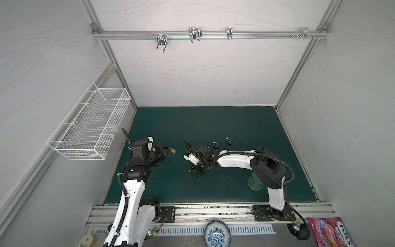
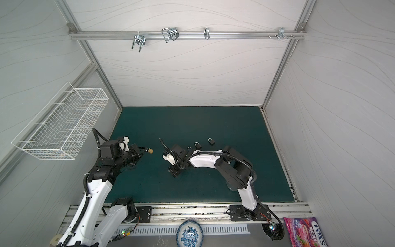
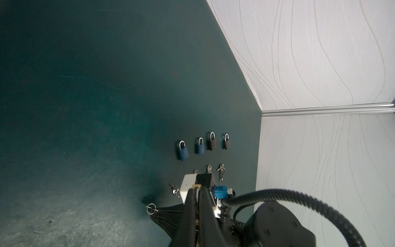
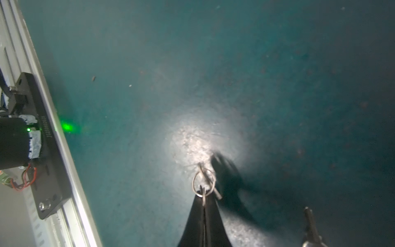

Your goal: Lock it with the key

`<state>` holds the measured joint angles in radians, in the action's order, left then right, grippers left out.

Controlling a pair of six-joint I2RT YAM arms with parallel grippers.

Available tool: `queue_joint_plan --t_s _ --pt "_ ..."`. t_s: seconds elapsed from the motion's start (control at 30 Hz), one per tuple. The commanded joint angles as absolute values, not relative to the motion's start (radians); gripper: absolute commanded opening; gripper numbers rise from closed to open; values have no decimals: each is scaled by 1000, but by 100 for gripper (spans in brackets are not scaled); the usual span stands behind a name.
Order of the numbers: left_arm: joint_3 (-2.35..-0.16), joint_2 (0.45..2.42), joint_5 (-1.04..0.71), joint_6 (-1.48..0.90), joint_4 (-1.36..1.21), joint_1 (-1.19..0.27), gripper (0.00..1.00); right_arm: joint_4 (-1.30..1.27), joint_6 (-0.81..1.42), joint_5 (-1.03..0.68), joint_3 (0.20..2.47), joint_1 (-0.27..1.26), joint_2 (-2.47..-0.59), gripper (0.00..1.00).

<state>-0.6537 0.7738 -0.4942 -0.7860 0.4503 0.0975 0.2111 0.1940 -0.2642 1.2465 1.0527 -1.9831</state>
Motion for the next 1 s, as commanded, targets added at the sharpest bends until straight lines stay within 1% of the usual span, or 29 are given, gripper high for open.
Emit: queue_joint_plan --t_s 0.0,0.13,0.23,0.33,0.4,0.57,0.7,0.83,0.97 --pt "-662 757 -511 -789 415 103 0 239 186 -290 1261 1038 -2003 11" --pt "-662 755 -514 -797 411 103 0 230 194 -291 1251 1018 -1974 22" --pt "-667 758 -523 -796 408 103 0 217 194 -302 1238 1003 -1905 33" --pt "-667 771 -554 -796 386 103 0 184 186 -309 1198 980 -1792 43" --pt "-668 783 -592 -800 348 103 0 145 168 -308 1148 963 -1692 47" --pt "-696 838 -722 -817 235 89 0 114 75 -247 1038 926 -1448 62" --pt "-766 872 -673 -775 266 -16 0 161 -24 -191 1015 919 -1319 72" --pt "-817 923 -588 -799 260 -165 0 274 -85 -136 1066 920 -1271 80" --pt "-836 962 -510 -825 221 -294 0 323 -104 -120 1089 925 -1262 81"
